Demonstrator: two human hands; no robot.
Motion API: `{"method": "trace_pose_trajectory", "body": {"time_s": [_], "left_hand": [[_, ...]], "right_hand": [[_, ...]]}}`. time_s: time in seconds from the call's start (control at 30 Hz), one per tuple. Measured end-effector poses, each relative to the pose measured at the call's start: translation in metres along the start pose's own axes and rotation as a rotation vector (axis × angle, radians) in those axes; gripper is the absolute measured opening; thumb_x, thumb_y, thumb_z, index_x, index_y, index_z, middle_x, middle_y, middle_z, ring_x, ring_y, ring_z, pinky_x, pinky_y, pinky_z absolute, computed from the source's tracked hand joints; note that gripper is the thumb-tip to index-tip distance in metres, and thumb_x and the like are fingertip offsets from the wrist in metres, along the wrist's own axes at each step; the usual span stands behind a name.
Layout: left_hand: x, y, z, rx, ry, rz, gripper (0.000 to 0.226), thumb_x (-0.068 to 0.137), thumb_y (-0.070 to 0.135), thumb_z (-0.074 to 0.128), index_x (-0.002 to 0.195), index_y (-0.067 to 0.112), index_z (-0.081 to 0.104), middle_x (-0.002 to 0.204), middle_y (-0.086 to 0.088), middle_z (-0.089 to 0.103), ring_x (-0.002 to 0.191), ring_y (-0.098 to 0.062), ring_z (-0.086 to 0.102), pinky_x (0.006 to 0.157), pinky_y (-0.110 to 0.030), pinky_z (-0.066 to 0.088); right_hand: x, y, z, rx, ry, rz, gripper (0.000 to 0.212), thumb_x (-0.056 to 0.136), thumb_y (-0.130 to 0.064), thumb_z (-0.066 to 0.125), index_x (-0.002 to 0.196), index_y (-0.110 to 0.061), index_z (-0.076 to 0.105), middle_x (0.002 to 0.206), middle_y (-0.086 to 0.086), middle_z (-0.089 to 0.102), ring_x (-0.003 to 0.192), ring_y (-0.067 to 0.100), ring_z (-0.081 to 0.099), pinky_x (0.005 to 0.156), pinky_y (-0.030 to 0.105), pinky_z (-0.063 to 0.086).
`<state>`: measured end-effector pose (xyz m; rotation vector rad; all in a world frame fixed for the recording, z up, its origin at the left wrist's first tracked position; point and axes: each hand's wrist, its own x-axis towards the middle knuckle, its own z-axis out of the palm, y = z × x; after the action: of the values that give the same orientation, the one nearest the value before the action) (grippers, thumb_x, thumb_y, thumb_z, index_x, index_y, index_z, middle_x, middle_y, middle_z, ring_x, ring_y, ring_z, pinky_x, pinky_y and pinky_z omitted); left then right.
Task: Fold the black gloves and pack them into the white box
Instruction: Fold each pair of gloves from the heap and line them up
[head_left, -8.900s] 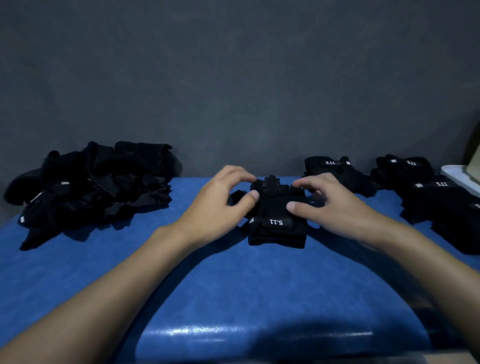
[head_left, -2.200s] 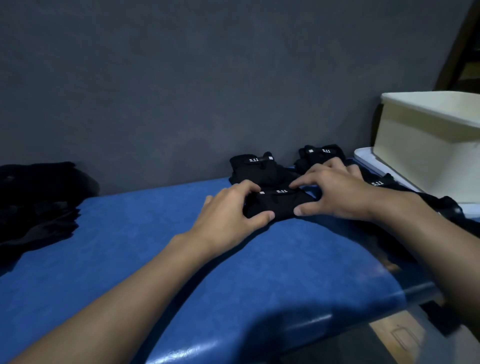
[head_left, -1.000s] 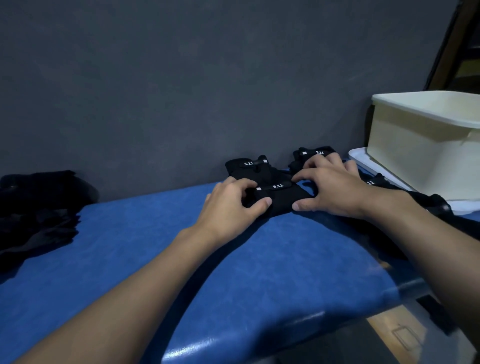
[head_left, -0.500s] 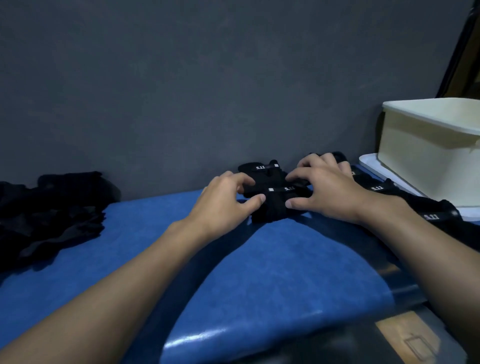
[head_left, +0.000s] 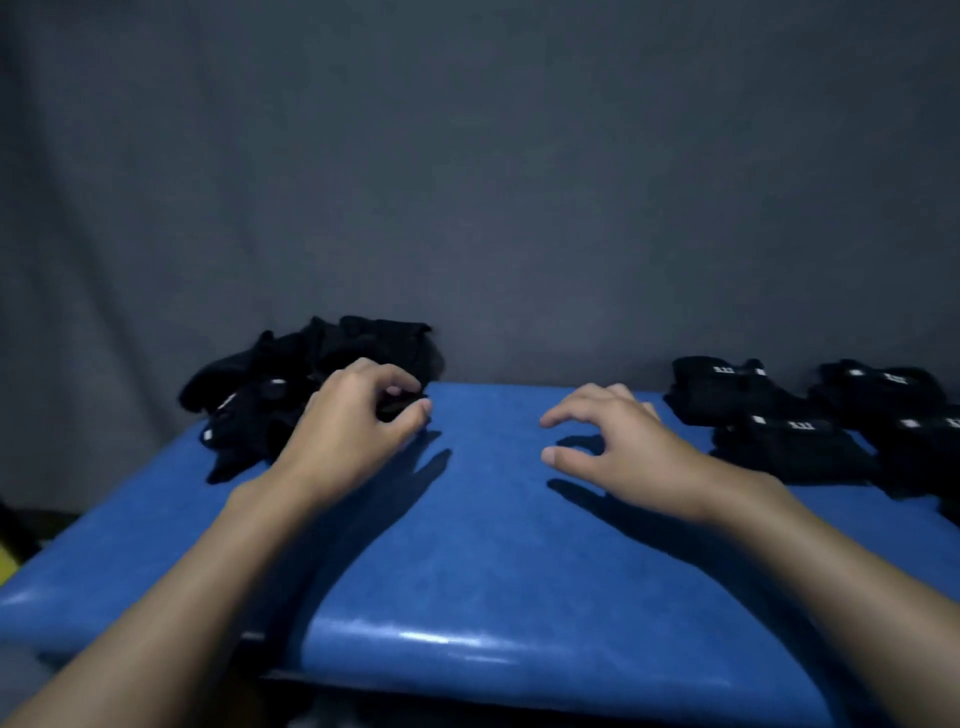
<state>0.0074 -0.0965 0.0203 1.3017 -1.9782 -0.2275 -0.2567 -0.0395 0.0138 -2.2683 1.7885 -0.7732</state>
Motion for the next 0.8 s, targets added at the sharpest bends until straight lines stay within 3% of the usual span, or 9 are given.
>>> {"method": "trace_pose_trajectory", "body": {"time_s": [0.17, 0.3, 0.4, 0.53, 0.67, 0.8], "left_hand": [[-0.009, -0.033, -0.021, 0.075, 0.187, -0.047, 0.017, 0.087, 0.03, 0.071, 0.104, 0.027, 0.07, 0.103, 0.01, 0.054, 0.105, -0.015, 0.05, 0.092, -0.029, 0.039], [-0.006, -0.039, -0.027, 0.235, 0.324, -0.05, 0.027, 0.085, 0.032, 0.072, 0.112, 0.03, 0.069, 0.12, 0.004, 0.047, 0.118, -0.02, 0.038, 0.102, -0.033, 0.026], [-0.005, -0.044, -0.026, 0.31, 0.289, -0.057, 0.033, 0.085, 0.037, 0.07, 0.118, 0.035, 0.067, 0.142, 0.0, 0.042, 0.135, -0.022, 0.027, 0.109, -0.039, 0.016], [-0.002, -0.047, -0.022, 0.366, 0.193, -0.085, 0.044, 0.091, 0.044, 0.06, 0.133, 0.034, 0.057, 0.149, 0.009, 0.038, 0.135, -0.018, 0.023, 0.105, -0.04, 0.016], [-0.001, -0.046, -0.02, 0.37, 0.164, -0.075, 0.052, 0.094, 0.043, 0.055, 0.143, 0.028, 0.046, 0.146, 0.016, 0.04, 0.131, -0.016, 0.027, 0.097, -0.038, 0.016], [-0.002, -0.043, -0.017, 0.356, 0.16, -0.048, 0.048, 0.095, 0.041, 0.054, 0.141, 0.028, 0.05, 0.139, 0.016, 0.044, 0.127, -0.015, 0.029, 0.097, -0.036, 0.016]], "right_hand": [[0.04, -0.04, 0.039, 0.086, -0.068, -0.032, 0.029, 0.089, -0.044, 0.065, 0.116, -0.034, 0.062, 0.118, -0.013, 0.055, 0.118, 0.006, 0.043, 0.11, 0.039, 0.03], [0.068, -0.063, 0.07, 0.136, -0.125, -0.062, 0.029, 0.089, -0.042, 0.065, 0.116, -0.033, 0.062, 0.117, -0.012, 0.051, 0.119, 0.01, 0.043, 0.111, 0.042, 0.031], [0.081, -0.072, 0.087, 0.135, -0.147, -0.084, 0.032, 0.088, -0.042, 0.065, 0.119, -0.033, 0.063, 0.126, -0.016, 0.048, 0.126, 0.012, 0.039, 0.113, 0.044, 0.029], [0.086, -0.075, 0.096, 0.006, -0.192, -0.082, 0.042, 0.093, -0.043, 0.058, 0.134, -0.033, 0.055, 0.153, -0.017, 0.033, 0.139, 0.012, 0.025, 0.111, 0.044, 0.021], [0.085, -0.074, 0.092, -0.044, -0.173, -0.116, 0.042, 0.099, -0.035, 0.049, 0.141, -0.026, 0.05, 0.148, -0.018, 0.04, 0.136, 0.01, 0.027, 0.107, 0.04, 0.023], [0.077, -0.066, 0.081, -0.036, -0.112, -0.133, 0.041, 0.098, -0.032, 0.051, 0.138, -0.024, 0.053, 0.144, -0.019, 0.043, 0.135, 0.008, 0.027, 0.108, 0.037, 0.022]]}}
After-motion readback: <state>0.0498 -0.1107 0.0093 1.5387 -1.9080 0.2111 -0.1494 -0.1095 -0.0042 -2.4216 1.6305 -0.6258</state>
